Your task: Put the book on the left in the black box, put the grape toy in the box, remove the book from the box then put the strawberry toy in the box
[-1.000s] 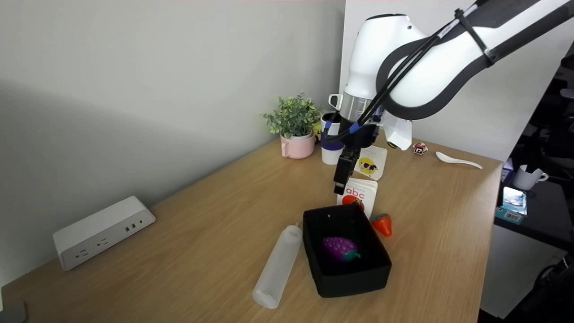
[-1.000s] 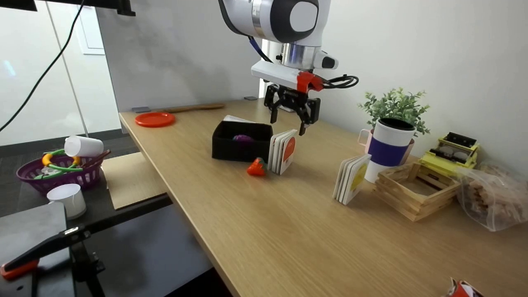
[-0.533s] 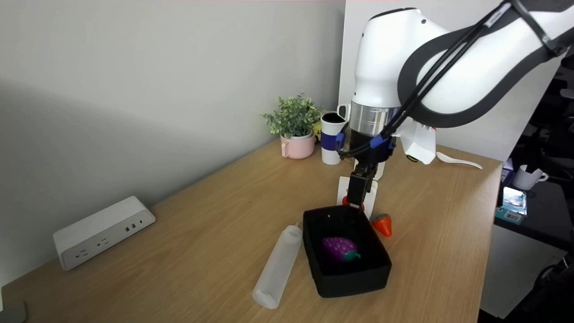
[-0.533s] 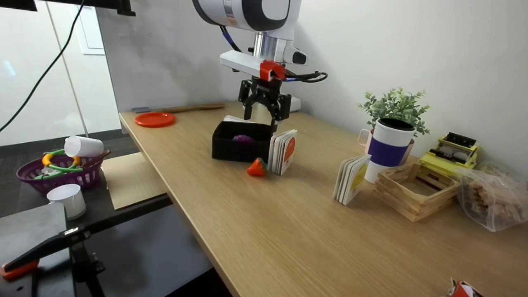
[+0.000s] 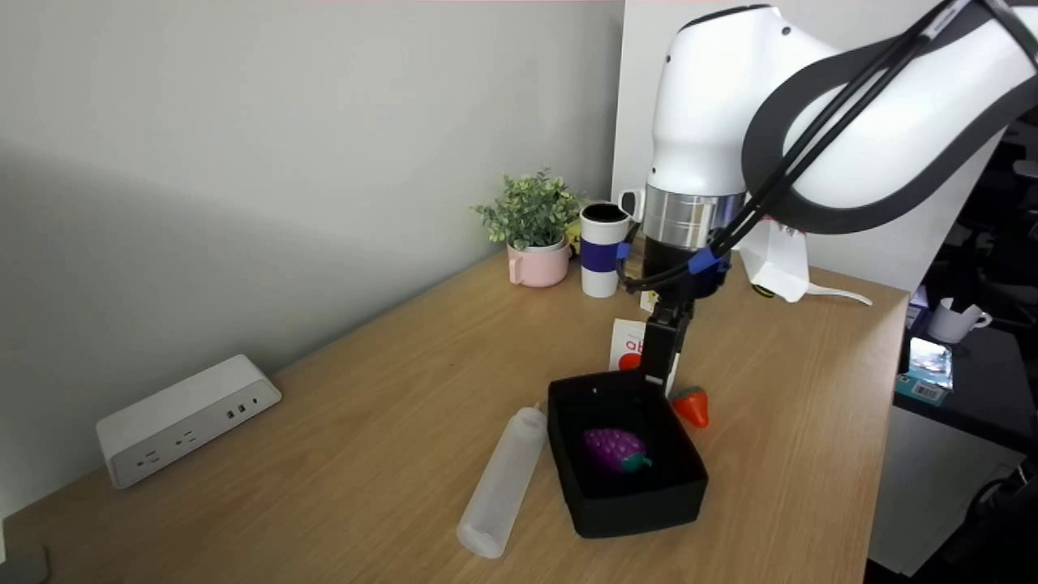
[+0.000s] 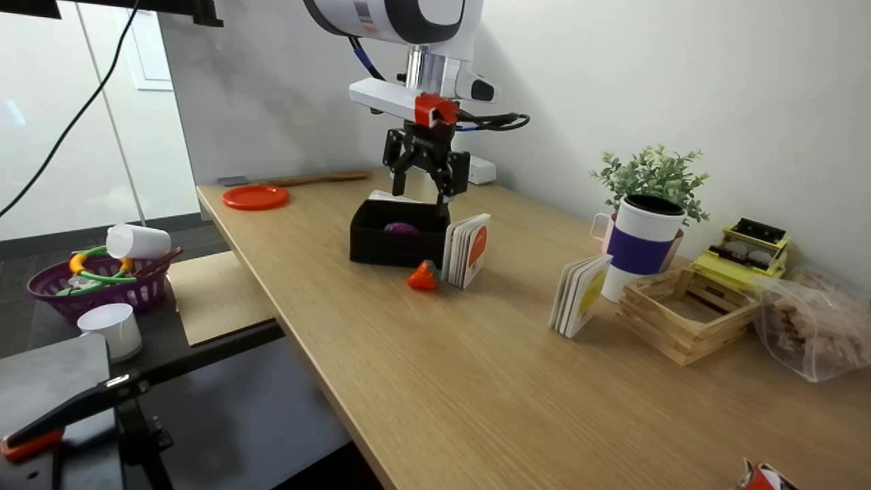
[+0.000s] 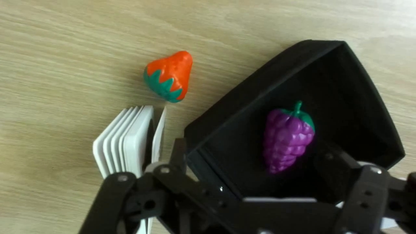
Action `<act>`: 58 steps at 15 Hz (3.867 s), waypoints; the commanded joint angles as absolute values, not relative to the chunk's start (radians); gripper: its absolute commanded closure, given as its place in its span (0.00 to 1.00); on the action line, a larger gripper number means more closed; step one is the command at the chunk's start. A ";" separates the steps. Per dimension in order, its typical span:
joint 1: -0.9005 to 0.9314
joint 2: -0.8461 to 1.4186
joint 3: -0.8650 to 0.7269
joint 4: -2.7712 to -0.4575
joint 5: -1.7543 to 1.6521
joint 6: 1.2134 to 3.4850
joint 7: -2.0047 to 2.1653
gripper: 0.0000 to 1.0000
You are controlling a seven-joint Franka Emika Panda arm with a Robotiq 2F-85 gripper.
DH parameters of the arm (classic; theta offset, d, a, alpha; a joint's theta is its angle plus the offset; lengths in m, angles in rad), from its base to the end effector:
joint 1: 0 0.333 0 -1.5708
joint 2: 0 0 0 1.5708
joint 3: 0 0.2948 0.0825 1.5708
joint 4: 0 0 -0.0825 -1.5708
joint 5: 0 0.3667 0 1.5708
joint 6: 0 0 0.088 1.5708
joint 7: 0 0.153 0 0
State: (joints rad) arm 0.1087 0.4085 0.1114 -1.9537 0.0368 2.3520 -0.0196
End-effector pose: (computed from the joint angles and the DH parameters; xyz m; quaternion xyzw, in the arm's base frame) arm 0.5813 0.1316 0.2156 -0.9941 -0.1021 0.0076 0.0345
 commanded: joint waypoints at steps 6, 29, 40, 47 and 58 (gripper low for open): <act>0.114 0.437 0.091 -2.004 0.074 2.349 0.129 0.00; 0.115 0.401 0.060 -2.097 0.083 2.350 0.231 0.00; 0.156 0.382 0.054 -2.080 0.031 2.345 0.257 0.00; 0.187 0.307 0.043 -2.120 -0.068 2.360 0.354 0.00; 0.091 0.277 0.065 -2.240 -0.065 2.287 -0.052 0.00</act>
State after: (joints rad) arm 0.1266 0.2826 0.0472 -2.2171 -0.0660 2.3279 0.0965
